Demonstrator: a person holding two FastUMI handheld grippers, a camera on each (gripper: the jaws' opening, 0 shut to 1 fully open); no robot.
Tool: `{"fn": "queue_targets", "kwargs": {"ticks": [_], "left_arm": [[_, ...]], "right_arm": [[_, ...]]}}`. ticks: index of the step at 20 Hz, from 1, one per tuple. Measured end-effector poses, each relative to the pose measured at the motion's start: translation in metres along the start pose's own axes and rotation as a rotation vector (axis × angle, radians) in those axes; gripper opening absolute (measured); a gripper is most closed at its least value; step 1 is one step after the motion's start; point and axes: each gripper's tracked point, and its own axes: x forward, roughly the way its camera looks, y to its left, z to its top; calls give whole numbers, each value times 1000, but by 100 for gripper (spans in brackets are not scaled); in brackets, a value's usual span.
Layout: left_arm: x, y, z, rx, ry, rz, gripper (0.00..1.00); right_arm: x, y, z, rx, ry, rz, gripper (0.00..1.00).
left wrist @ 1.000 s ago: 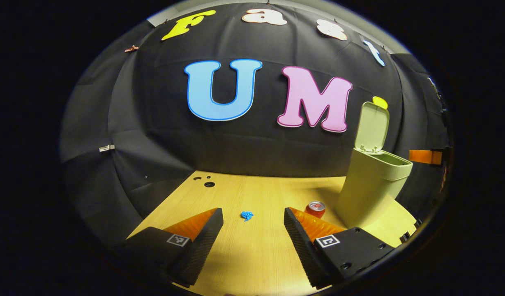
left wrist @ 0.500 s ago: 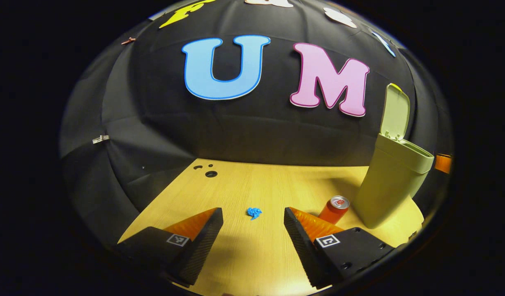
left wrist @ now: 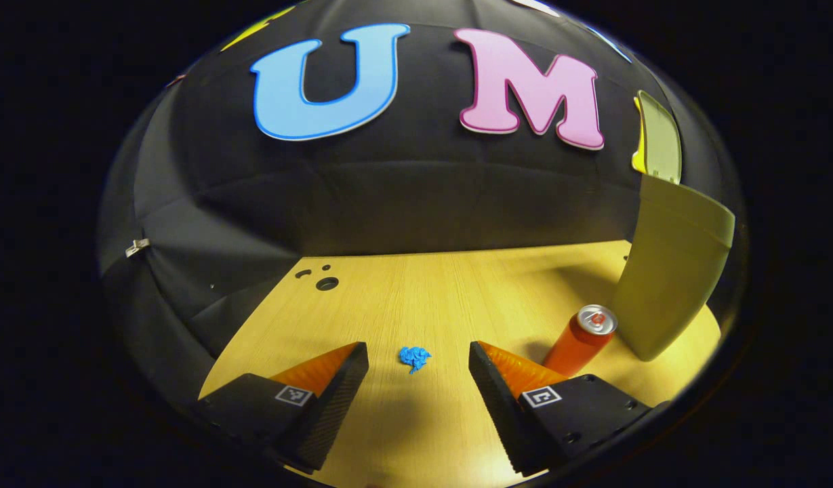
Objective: Press the lid of the desktop garbage bin to open it, pick up the crumpled paper on the desktop and throw it into the bin, then pick up the pop can on the desktop and drop it into the bin, and finally close the garbage bin lid.
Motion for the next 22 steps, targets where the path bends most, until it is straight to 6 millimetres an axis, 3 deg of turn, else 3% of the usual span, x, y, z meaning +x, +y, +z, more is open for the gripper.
{"fn": "queue_targets", "kwargs": {"ticks": [6, 11, 18, 19, 21, 22], "left_arm": [[61, 6, -39, -12, 107, 16, 95], [95, 6, -68, -48, 184, 21, 95], [117, -1, -70, -8, 184, 9, 98], [118, -4, -71, -20, 189, 2, 93], [119, -9, -72, -66, 187, -14, 94], [119, -7, -72, -74, 183, -8, 84]], "right_arm": [[10, 8, -19, -6, 71, 24, 100], [19, 7, -33, -11, 142, 46, 99], [25, 11, -41, -43, 170, 53, 99], [27, 13, -42, -37, 174, 58, 99], [28, 16, -44, -35, 179, 61, 99], [28, 16, -44, -36, 182, 61, 99]]}}
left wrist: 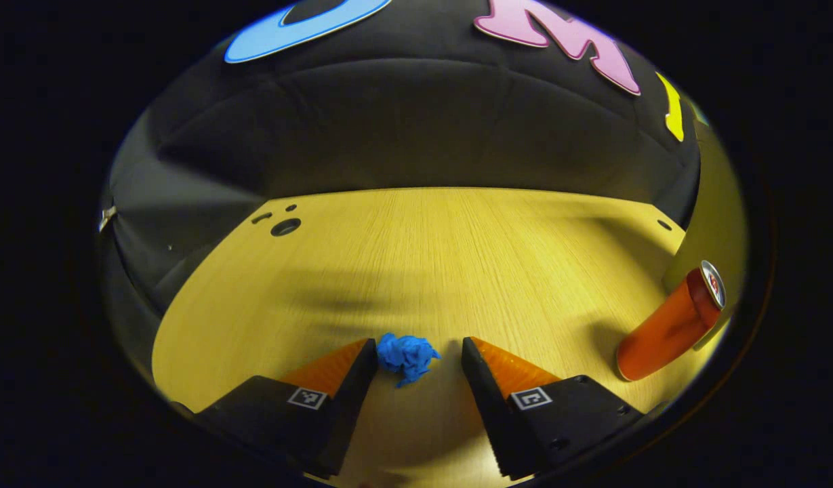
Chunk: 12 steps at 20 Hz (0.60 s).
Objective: Press the lid of the desktop garbage bin to open it, pick up the crumpled paper on the desktop and throw it into the bin, then pick up the pop can on the desktop and drop it into the bin, and finally close the garbage bin lid.
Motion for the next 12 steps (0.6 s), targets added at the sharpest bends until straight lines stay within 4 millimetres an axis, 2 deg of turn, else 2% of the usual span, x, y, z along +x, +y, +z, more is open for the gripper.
{"fn": "queue_targets", "kwargs": {"ticks": [5, 7, 10, 12], "left_arm": [[-1, 0, 0, -3, 3, 7, 76], [0, 4, 0, -10, 1, 12, 69], [-2, 7, -2, -19, 5, 20, 53], [-4, 7, -2, -17, 9, 22, 48]], "right_arm": [[-2, 1, -3, 0, 11, -8, 99], [-3, 3, -4, 1, 16, -4, 99], [-4, 2, -3, -10, 13, -8, 99], [-5, 1, -2, -12, 10, -9, 99]]}}
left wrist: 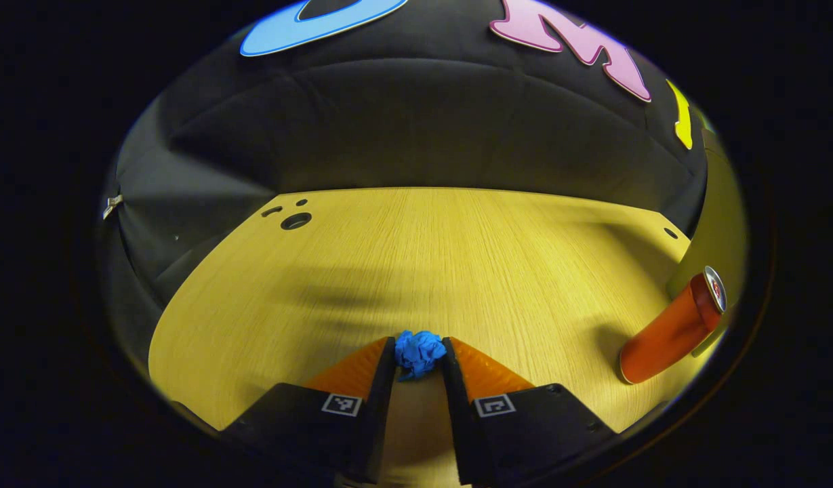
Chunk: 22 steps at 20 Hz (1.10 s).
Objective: Press the lid of the desktop garbage bin to open it, pick up the crumpled paper on the desktop and throw it into the bin, then pick up the pop can on the desktop and drop it into the bin, and finally close the garbage bin lid.
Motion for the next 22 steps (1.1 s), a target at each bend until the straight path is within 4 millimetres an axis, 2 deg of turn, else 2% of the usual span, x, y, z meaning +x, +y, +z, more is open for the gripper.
{"fn": "queue_targets", "kwargs": {"ticks": [2, 4, 8, 11, 17, 21, 22], "left_arm": [[-2, 2, 0, -1, 2, 11, 39], [-8, 1, 5, -27, -15, 13, 34], [-17, 3, 15, -32, -41, 17, 35], [-34, 2, 29, -19, -73, 6, 35], [-88, -15, 72, 18, -175, -46, 36], [-126, -31, 108, 30, -244, -81, 33], [-135, -37, 115, 30, -254, -92, 36]], "right_arm": [[0, -1, 1, 6, -2, 1, 98], [-3, 0, -2, 6, -1, 2, 98], [-5, 0, -2, 1, -5, 11, 98], [-7, -1, 1, 4, -15, 17, 98], [-14, -4, 8, 19, -59, 19, 98], [-20, -11, 9, 20, -83, 20, 98], [-22, -13, 9, 23, -91, 19, 98]]}}
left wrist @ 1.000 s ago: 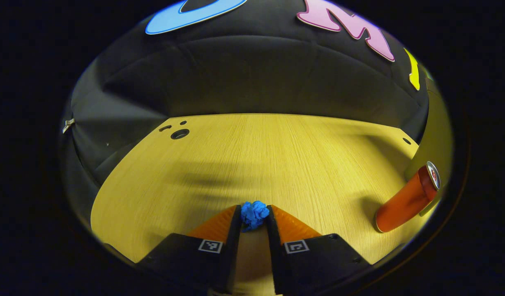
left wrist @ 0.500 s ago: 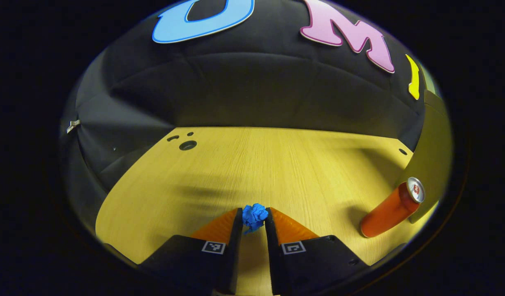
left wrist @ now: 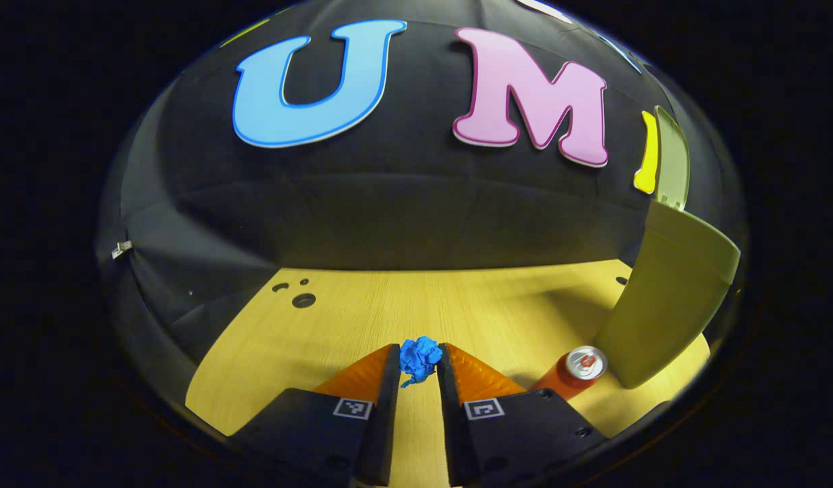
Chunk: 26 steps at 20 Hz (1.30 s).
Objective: Press the lid of the desktop garbage bin to open it, pick up the crumpled paper on the desktop and throw it into the bin, then pick up the pop can on the desktop and drop it into the bin, and finally close the garbage bin lid.
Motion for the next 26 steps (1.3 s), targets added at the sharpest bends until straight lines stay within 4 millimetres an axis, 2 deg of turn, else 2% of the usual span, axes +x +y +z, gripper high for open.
{"fn": "queue_targets", "kwargs": {"ticks": [1, 3, 7, 11, 14, 17, 20, 26], "left_arm": [[-5, -7, 11, -1, -16, -15, 33], [-19, -22, 34, 0, -53, -48, 33], [-42, -66, 81, 6, -123, -139, 35], [-67, -132, 118, 18, -184, -277, 35], [-84, -188, 139, 46, -216, -399, 35], [-98, -242, 148, 105, -234, -509, 35], [-106, -290, 144, 140, -225, -616, 35], [-103, -358, 129, 140, -166, -768, 33]], "right_arm": [[-1, -3, 0, 4, -6, 0, 98], [-4, -9, -1, 14, -15, -6, 98], [-9, -25, -2, 34, -35, -35, 98], [-16, -43, -5, 54, -54, -79, 99], [-23, -53, -12, 74, -48, -111, 99], [-30, -61, -18, 85, -45, -144, 98], [-38, -67, -25, 97, -40, -177, 99], [-50, -78, -40, 148, -18, -227, 98]]}}
